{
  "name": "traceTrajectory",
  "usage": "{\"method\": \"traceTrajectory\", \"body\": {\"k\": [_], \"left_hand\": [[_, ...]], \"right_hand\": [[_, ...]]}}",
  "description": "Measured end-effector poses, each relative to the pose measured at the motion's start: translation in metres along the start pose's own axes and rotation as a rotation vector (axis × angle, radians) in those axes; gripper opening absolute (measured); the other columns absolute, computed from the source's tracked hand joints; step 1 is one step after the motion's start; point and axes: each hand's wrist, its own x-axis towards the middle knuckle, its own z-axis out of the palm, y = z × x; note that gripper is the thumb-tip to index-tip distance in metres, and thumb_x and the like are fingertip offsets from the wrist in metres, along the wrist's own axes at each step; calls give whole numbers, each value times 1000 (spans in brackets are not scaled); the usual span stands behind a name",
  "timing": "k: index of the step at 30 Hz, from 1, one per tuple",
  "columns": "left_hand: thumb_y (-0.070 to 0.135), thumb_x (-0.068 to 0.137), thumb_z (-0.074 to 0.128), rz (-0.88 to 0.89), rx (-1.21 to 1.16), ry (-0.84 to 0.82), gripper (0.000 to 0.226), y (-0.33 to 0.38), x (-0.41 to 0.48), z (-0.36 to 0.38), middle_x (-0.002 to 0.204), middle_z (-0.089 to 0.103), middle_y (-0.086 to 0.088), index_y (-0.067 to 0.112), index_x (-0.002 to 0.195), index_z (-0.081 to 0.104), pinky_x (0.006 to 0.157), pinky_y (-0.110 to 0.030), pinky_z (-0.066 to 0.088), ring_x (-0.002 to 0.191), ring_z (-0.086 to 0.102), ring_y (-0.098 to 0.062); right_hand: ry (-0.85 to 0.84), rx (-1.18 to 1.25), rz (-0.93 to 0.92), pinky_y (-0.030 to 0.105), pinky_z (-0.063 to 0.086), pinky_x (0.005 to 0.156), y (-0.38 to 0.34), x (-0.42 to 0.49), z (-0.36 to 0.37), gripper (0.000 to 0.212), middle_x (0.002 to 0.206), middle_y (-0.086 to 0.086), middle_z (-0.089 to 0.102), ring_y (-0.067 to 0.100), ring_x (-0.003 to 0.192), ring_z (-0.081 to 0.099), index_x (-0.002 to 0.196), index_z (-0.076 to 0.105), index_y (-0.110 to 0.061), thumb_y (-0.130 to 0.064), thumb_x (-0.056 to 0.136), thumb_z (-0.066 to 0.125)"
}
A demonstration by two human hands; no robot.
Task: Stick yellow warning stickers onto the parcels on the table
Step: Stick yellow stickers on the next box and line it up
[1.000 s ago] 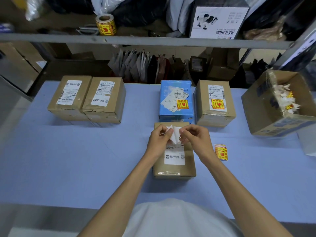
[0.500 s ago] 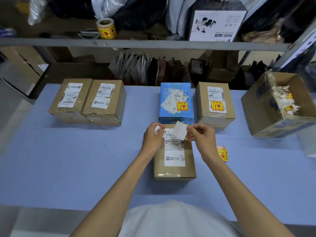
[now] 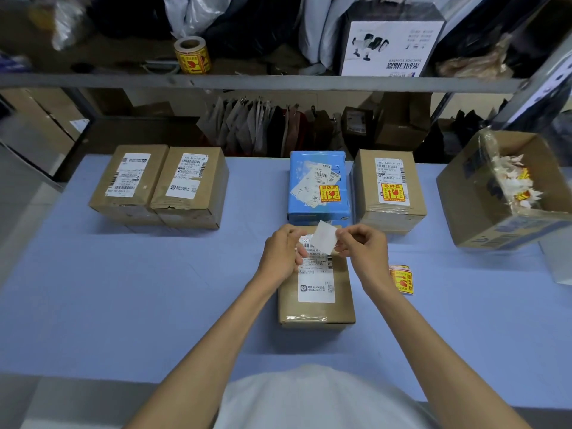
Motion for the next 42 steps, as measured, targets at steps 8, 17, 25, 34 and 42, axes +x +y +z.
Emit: {"method": "traceTrajectory", "body": {"k": [8, 17, 25, 34, 42], "left_hand": [[41, 89, 60, 230, 293, 61, 16, 12, -11, 3, 80, 57, 7, 25, 91, 56, 69, -25, 48, 81, 57, -14], [36, 91, 58, 421, 595, 151, 16, 18, -11, 15, 77, 58, 6, 22, 95, 64, 67, -25, 35, 82, 57, -13], [27, 85, 67, 164, 147, 138, 10, 8, -1, 6, 90, 72, 8, 19, 85, 74, 75, -25, 52, 88, 64, -9], [29, 85, 68, 0, -131, 96, 11, 1, 1, 3, 95, 73, 5, 21, 89, 75, 86, -46, 57, 91, 68, -14], [40, 82, 70, -11, 101, 288, 32, -7, -13, 1, 109, 67, 3, 17, 104, 69, 85, -30, 49, 102, 60, -14]], "right_hand": [[59, -83, -10, 39, 56, 68, 4, -3, 7, 10, 65, 6, 68, 22, 66, 67, 69, 65, -7, -9, 78, 64], [43, 122, 84, 28, 51, 55, 3, -8, 15, 19, 64, 11, 64, 22, 61, 60, 68, 58, -3, -4, 86, 55], [41, 26, 41, 25, 50, 56, 7, 1, 6, 9, 80, 8, 65, 18, 67, 64, 87, 63, -10, -17, 90, 59], [-39, 47, 40, 14, 49, 51, 7, -3, 7, 6, 78, 8, 67, 12, 62, 61, 83, 65, -7, -11, 87, 67], [1, 36, 40, 14, 48, 51, 11, -13, 6, 5, 77, 9, 68, 11, 60, 61, 84, 68, -6, -11, 86, 68]]}}
